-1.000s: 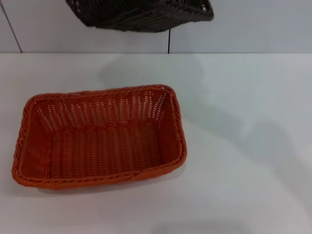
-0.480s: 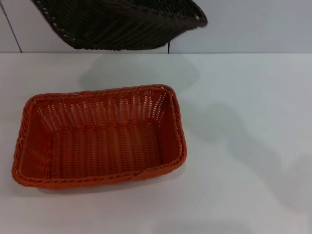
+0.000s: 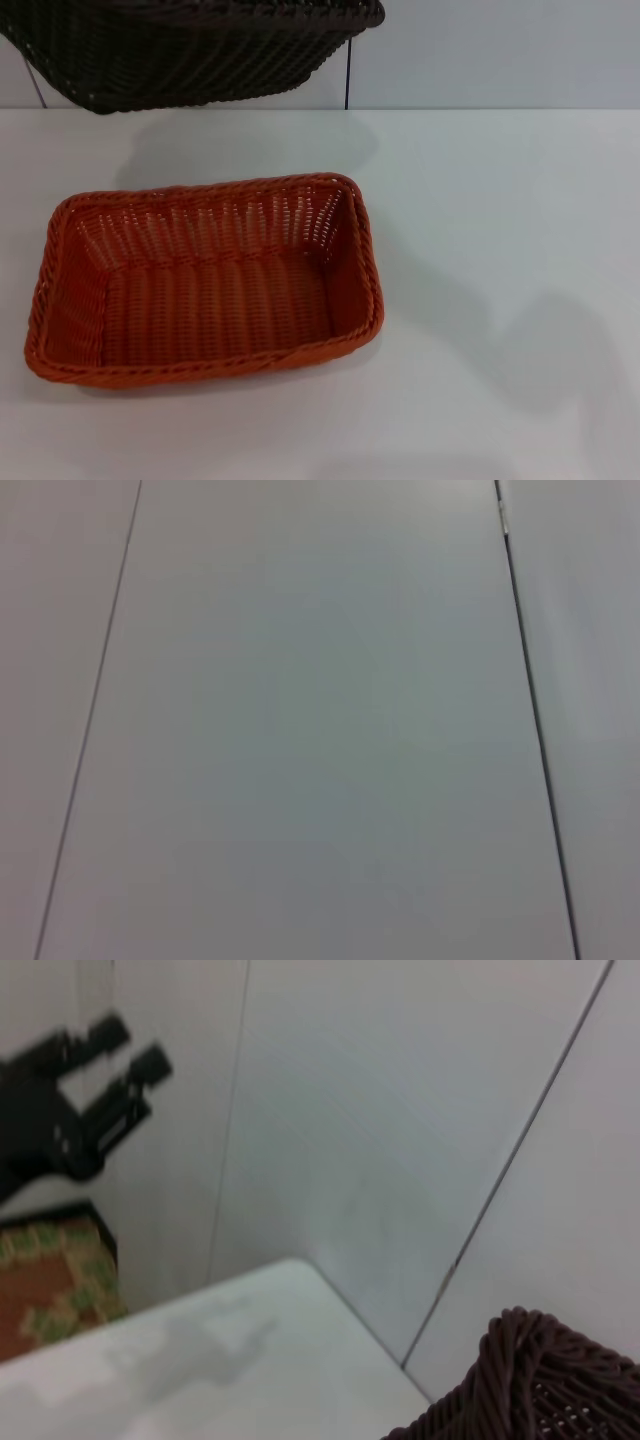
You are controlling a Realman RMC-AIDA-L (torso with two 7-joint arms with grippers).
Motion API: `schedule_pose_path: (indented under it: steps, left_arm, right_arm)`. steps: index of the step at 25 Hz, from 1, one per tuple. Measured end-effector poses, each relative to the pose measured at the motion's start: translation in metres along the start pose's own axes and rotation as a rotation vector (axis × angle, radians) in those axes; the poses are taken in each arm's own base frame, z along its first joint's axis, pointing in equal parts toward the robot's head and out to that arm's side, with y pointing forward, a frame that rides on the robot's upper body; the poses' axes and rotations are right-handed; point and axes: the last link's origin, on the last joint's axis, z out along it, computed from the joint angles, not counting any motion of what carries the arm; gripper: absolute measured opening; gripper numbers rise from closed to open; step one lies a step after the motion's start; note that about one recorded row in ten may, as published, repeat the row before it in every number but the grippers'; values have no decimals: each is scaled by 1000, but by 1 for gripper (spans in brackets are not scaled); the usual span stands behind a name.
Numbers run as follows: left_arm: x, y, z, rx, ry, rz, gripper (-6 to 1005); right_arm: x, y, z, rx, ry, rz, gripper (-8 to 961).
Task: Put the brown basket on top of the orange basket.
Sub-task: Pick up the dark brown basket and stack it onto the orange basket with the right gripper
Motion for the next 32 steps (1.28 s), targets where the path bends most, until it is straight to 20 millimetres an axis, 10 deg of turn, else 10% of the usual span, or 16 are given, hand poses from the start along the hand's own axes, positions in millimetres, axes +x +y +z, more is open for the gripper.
schedule_pose_path:
  steps: [12,32]
  left_arm:
    - [0,12,-3,-28,35,-28,450]
    - [-15,52,10,-92,24,-113,450]
  right_arm:
    - [-11,27,21,-27,131,-63,189]
    - [43,-5,33,-119,236,-184,188]
